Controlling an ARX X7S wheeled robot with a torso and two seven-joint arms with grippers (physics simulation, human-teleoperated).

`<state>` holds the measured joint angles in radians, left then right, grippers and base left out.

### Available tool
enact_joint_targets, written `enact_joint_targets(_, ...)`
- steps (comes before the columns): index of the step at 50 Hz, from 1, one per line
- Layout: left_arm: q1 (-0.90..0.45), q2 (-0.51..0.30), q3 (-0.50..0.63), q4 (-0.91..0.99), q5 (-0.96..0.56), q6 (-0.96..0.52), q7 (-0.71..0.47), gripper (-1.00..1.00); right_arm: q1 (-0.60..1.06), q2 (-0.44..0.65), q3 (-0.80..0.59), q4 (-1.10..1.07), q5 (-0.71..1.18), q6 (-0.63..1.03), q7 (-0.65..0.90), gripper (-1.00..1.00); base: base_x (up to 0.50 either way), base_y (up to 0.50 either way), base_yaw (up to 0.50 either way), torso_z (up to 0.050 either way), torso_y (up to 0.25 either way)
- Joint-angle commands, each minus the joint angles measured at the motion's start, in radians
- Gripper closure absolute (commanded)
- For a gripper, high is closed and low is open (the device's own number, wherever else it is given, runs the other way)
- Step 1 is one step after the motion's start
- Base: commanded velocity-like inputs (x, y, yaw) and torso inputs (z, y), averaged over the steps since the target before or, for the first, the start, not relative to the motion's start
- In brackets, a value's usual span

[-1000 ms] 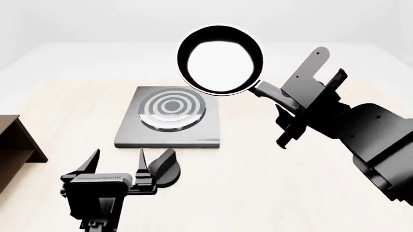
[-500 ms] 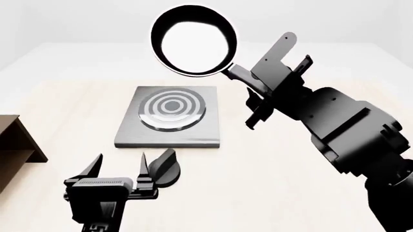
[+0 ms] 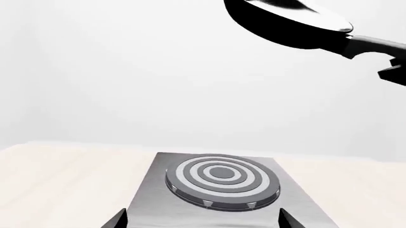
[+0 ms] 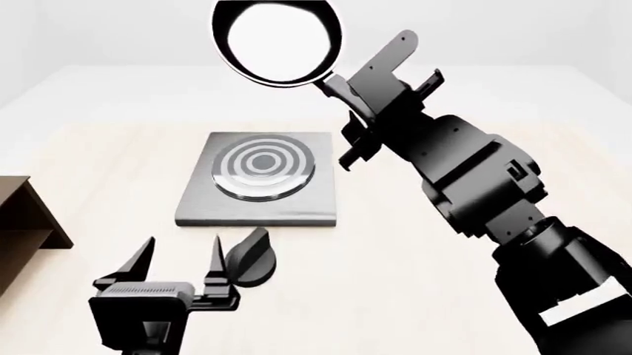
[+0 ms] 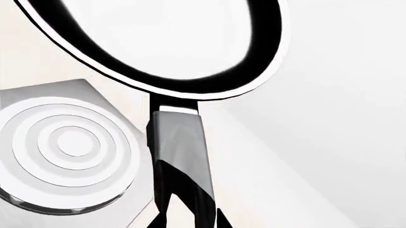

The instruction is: Turn on the stove and put the frying pan on it.

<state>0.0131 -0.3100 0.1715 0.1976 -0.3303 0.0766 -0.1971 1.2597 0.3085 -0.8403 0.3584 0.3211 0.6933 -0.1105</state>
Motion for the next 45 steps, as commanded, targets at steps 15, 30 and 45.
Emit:
enact_joint_targets(15,0.022,-0.003,0.001,-0.007,-0.017,0.058,0.02,-1.0,0.084,-0.204,0.024,0.277,-0.097,-0.137,0.089,1.0,0.0,0.0,0.0,0.0,0.001)
enact_joint_targets(30,0.038,-0.002,-0.003,-0.015,0.009,0.114,0.013,-1.0,0.078,-0.28,-0.006,0.386,-0.105,-0.219,0.113,1.0,0.0,0.0,0.0,0.0,-0.146)
enact_joint_targets(45,0.037,-0.011,-0.004,-0.011,-0.003,0.11,0.012,-1.0,0.103,-0.307,-0.148,0.449,0.058,-0.279,0.181,1.0,0.0,0.0,0.0,0.0,-0.25)
